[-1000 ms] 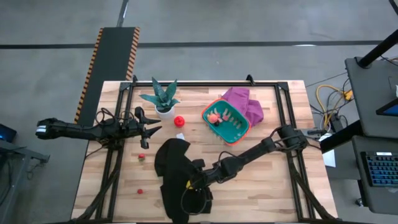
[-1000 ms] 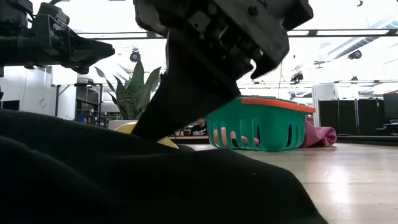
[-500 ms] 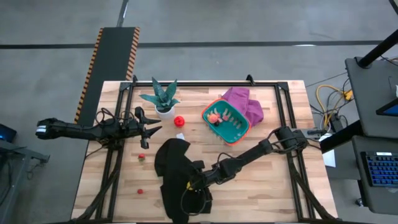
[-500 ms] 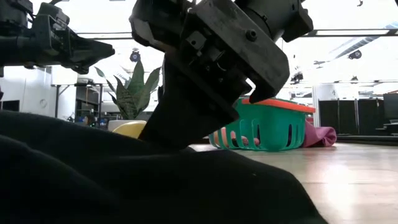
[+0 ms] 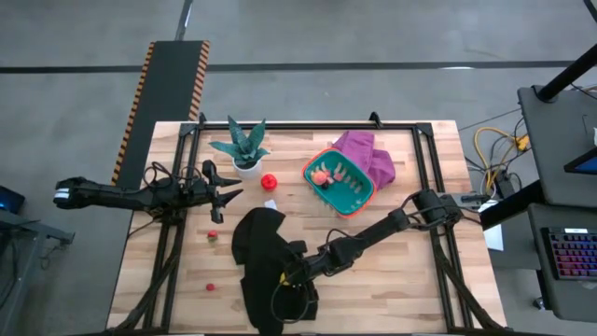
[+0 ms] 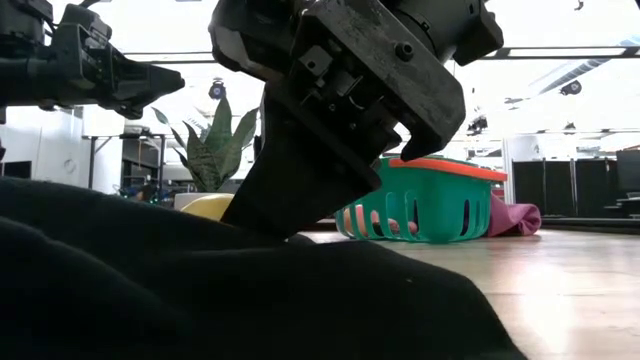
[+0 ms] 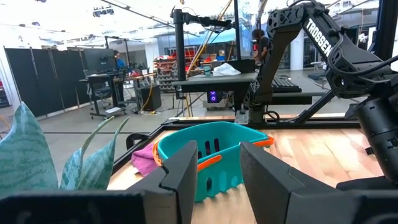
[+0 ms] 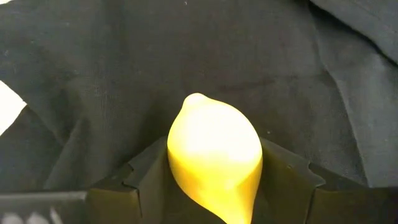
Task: Pick and placing Produce into tupperware
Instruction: Put the lemon into the green basket
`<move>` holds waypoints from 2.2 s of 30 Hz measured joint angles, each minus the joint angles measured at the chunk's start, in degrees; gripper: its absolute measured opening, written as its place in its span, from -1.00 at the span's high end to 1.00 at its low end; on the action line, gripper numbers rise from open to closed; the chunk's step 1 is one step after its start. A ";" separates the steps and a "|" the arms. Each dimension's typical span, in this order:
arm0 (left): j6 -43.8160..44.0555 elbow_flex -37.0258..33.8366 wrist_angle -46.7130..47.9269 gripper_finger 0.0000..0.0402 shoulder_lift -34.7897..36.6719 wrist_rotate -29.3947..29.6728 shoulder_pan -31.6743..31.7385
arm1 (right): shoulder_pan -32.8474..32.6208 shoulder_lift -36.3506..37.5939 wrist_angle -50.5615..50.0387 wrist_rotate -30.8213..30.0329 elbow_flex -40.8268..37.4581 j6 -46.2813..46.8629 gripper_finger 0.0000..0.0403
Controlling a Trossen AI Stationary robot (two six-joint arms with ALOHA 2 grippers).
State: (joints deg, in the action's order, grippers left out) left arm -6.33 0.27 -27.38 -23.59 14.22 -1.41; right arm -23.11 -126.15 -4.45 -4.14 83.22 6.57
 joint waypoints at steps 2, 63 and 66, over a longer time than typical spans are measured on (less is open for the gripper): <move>0.00 0.00 0.00 0.46 0.00 0.00 0.00 | 0.00 0.00 0.00 0.00 0.00 0.00 -0.02; 0.00 0.00 0.02 0.46 0.00 0.00 0.00 | 0.17 13.12 -4.00 -1.92 0.04 -8.22 -0.02; 0.00 0.00 0.02 0.46 0.00 -0.02 -0.02 | 0.17 14.44 -4.58 -1.95 0.04 -8.83 -0.02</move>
State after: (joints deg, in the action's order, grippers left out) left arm -6.33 0.27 -27.35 -23.59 14.20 -1.42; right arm -22.95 -111.71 -9.03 -6.09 83.26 -2.26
